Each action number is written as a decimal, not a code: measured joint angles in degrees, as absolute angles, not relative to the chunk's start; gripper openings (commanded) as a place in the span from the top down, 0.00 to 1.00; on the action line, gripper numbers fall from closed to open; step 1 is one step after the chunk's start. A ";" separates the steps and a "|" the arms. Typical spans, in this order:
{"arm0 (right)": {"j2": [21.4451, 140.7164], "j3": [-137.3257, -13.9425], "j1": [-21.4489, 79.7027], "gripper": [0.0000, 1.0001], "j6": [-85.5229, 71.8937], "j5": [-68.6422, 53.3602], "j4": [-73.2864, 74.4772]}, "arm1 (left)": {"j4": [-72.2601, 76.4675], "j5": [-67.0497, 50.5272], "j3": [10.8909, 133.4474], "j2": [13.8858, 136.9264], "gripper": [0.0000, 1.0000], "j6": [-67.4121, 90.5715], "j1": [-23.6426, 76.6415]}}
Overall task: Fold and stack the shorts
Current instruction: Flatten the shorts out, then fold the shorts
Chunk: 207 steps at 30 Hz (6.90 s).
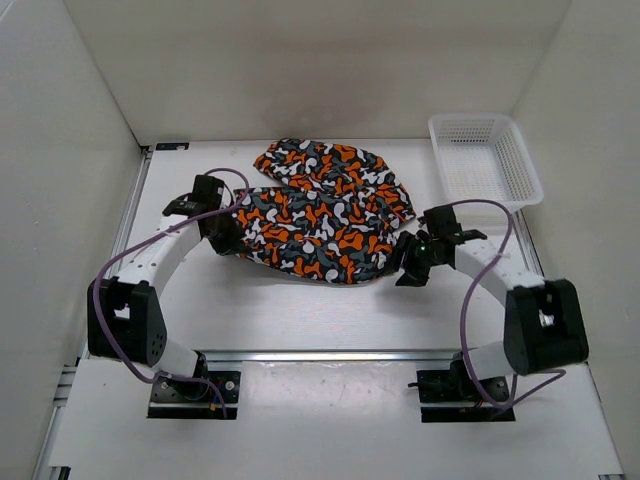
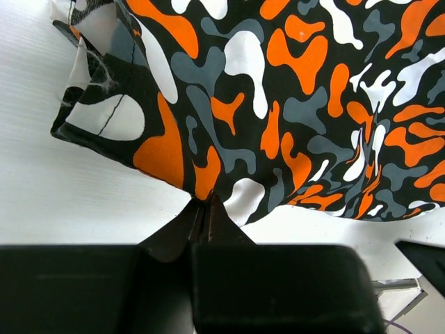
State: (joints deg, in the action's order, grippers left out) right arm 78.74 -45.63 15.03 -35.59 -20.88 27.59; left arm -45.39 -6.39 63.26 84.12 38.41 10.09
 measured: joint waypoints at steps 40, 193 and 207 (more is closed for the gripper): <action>101.91 -98.28 18.37 1.00 -38.15 9.41 40.82 | -48.77 -12.47 83.11 84.73 0.90 36.45 4.45; 109.62 -85.03 46.94 0.11 -21.43 -26.48 31.44 | -57.21 -11.62 131.46 95.98 0.90 28.82 16.19; 102.04 -86.50 37.23 0.99 -31.11 -6.72 25.69 | -61.36 -11.97 138.26 93.56 0.90 28.45 18.11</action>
State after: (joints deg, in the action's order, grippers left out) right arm 102.04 -86.50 37.23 -31.11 -6.72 25.69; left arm -61.36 -11.97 138.26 93.56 28.45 18.11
